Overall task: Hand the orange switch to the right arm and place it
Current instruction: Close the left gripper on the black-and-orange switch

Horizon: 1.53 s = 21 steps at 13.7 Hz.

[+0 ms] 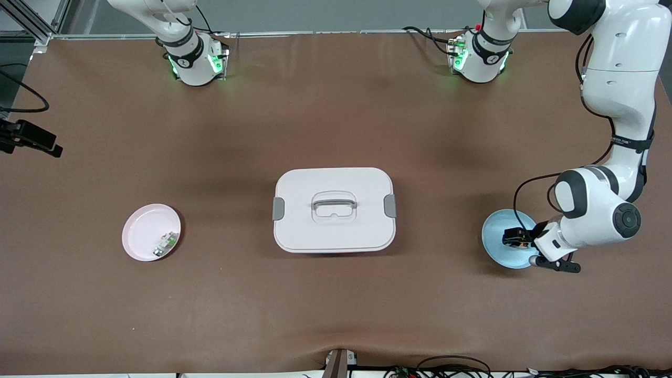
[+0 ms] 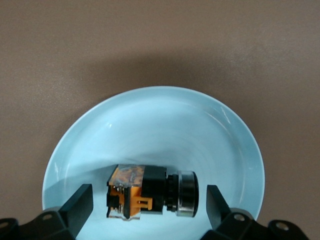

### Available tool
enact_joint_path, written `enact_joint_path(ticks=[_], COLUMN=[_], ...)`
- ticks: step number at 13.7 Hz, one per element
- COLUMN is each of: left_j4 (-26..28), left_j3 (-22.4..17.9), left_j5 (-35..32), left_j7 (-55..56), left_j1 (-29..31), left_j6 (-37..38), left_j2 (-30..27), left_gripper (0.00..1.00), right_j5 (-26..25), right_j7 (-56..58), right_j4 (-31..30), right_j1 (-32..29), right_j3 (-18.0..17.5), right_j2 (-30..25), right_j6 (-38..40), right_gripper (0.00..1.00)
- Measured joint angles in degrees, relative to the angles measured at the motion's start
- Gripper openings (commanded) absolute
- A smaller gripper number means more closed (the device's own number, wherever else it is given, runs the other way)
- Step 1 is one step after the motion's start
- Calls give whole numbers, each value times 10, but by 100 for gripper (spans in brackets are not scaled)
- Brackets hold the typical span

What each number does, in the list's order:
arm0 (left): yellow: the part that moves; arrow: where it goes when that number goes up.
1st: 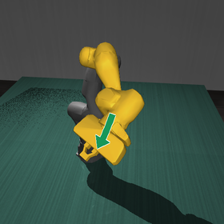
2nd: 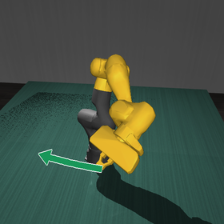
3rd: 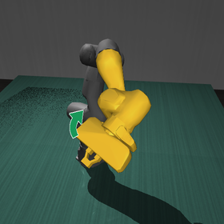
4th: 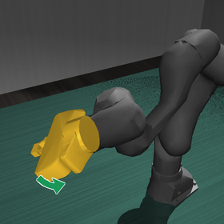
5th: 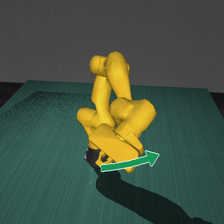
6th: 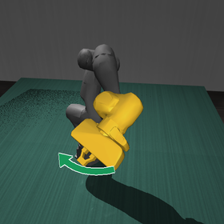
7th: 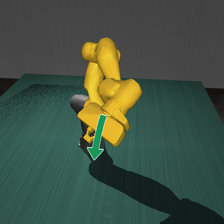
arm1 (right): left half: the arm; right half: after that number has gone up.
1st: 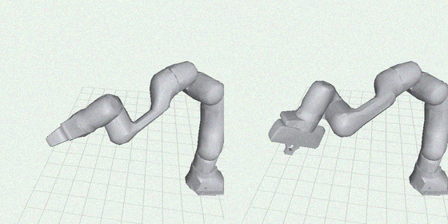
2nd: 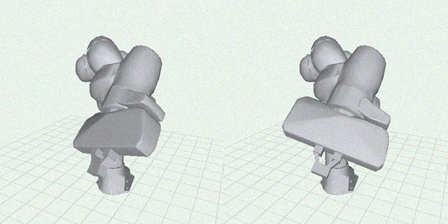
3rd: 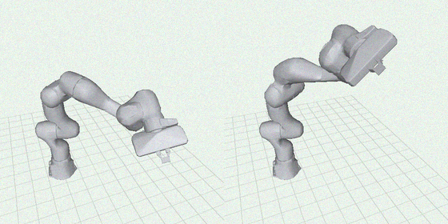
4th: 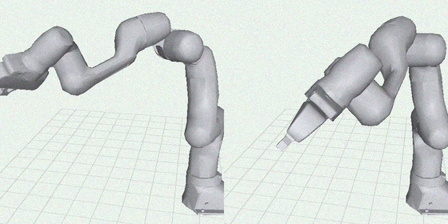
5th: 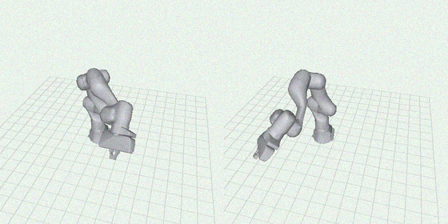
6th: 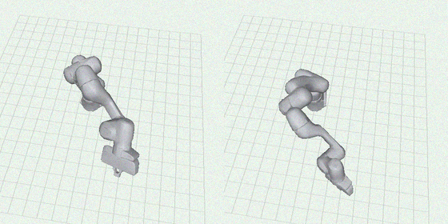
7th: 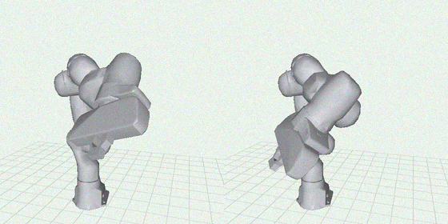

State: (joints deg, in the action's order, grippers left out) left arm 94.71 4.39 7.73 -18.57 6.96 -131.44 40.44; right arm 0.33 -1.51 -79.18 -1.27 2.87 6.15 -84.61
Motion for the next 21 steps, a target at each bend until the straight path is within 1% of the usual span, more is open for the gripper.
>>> enact_joint_path(ticks=[5, 7, 9, 10, 11, 13, 14, 18, 21], left_j4=[0, 0, 0, 0, 0, 0, 0, -1, -5], left_j3=[1, 3, 4, 4, 4, 4, 4, 5, 7], left_j5=[4, 4, 4, 4, 4, 5, 6, 12, 18], left_j7=[0, 0, 0, 0, 0, 0, 0, 0, 18], left_j1=[0, 0, 0, 0, 0, 0, 0, 0, 0], left_j6=[-5, -5, -5, -5, -5, -6, -6, -6, 3], left_j2=[6, 7, 9, 9, 10, 10, 10, 10, 2], left_gripper=[100, 100, 100, 95, 83, 55, 46, 43, 43], right_j5=[42, 43, 31, 21, 13, 6, 5, 4, 4], right_j7=[3, 3, 13, 28, 40, 51, 53, 53, 53], right_j4=[0, 0, 0, 0, 0, 0, 0, 0, 0], right_j1=[-19, -16, -14, -12, -11, -10, -10, -10, -10], right_j3=[8, 5, 4, 4, 4, 4, 4, 5, 5], right_j2=[2, 2, 2, 3, 3, 3, 3, 3, 3], right_j6=[-8, -10, -15, -16, -18, -28, -31, -33, -33], right_gripper=[100, 100, 100, 100, 100, 100, 100, 100, 100])
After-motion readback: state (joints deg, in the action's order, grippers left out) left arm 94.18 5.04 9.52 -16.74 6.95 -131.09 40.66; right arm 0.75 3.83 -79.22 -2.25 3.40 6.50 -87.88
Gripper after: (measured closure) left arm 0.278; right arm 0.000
